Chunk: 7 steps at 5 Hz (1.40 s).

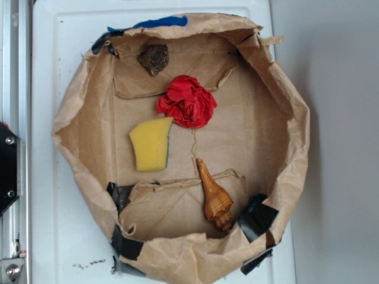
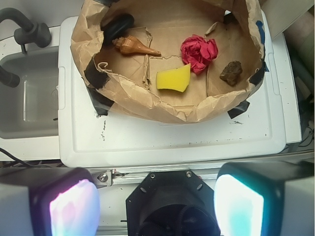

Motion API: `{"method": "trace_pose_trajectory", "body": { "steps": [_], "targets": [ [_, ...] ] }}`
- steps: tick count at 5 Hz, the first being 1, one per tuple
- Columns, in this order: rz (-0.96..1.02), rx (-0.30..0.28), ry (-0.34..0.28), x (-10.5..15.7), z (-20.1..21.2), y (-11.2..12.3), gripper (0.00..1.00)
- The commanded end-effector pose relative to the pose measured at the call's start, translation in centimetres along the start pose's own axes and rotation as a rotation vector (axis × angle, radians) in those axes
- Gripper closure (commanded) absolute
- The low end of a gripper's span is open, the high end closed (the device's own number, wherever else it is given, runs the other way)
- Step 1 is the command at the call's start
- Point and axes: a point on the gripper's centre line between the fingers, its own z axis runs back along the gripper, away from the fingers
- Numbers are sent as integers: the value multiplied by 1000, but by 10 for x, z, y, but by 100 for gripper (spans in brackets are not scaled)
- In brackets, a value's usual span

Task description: Grab the green sponge.

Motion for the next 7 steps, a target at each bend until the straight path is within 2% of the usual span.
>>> {"method": "trace_pose_trajectory", "body": {
  "steps": [1, 2, 3, 4, 7],
  "targets": [
    [0, 0, 0, 0, 0, 0, 0],
    [4, -1, -25, 0, -1, 0, 0],
    [281, -217, -60, 46, -54, 51, 0],
    [357, -225, -74, 87, -109, 83, 0],
    [357, -225, -74, 87, -109, 83, 0]
  ]
}}
